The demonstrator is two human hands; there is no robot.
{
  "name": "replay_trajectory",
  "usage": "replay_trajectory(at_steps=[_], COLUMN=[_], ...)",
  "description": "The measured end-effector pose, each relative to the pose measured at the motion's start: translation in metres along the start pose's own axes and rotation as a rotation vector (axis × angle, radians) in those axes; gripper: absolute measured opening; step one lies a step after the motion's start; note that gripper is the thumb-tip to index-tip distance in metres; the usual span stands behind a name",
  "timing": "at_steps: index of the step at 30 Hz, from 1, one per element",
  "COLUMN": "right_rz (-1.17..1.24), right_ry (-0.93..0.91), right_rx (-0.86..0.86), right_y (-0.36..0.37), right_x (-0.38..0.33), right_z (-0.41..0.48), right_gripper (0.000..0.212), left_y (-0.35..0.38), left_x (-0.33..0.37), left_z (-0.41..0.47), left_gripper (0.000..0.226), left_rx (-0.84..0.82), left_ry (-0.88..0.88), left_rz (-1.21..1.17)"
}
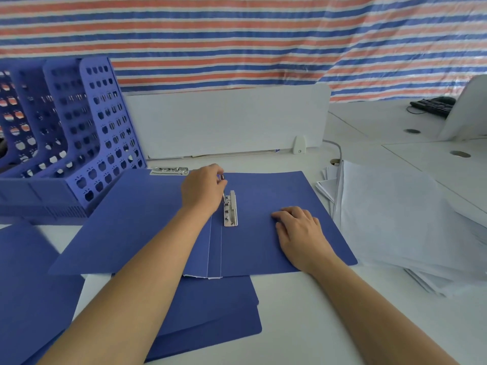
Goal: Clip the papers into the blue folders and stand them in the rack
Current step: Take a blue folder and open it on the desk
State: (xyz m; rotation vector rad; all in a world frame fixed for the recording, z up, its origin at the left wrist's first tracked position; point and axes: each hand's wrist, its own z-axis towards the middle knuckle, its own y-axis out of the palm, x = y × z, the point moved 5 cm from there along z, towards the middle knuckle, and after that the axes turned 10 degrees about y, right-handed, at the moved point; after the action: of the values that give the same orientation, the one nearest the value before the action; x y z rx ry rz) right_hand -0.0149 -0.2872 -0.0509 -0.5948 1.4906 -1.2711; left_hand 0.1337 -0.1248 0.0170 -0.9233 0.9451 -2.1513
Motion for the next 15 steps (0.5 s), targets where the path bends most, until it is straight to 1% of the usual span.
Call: replay_trajectory(at_steps=[3,6,9,11,13,15], right_rz=[0.007,0.000,0.017,0.051,0.099,0.169], right_ry=[0.003,-0.002,-0.008,0.004,0.030,0.054], right_rx=[0.000,0.007,0.018,0.035,0.058,0.097], right_y=[0.001,0.001,-0.001,-0.004,-0.009,-0.018], right_x=[0.002,0.001,-0.001,-0.001,-0.002,-0.002], right_z=[0.002,0.001,-0.001,-0.004,-0.007,-0.014], right_gripper=[0.040,0.040,0.040,0.039,0.039,0.039], left_y=[0.015,0.028,0.033,0.035,0.031,0.021], left_x=[-0.009,-0.012,-0.009,-0.007,-0.005,0.001], left_z=[0.003,-0.005,-0.013,-0.019,-0.029,-0.039], left_gripper=[0.015,0.028,0.026,0.039,0.043,0.043], left_rx=[-0.078,-0.171,-0.261,-0.349,-0.354,-0.276], left_ry=[0.019,0.063,0.125,0.148,0.144,0.115], left_rz=[0.038,0.067,0.154,0.186,0.172,0.118])
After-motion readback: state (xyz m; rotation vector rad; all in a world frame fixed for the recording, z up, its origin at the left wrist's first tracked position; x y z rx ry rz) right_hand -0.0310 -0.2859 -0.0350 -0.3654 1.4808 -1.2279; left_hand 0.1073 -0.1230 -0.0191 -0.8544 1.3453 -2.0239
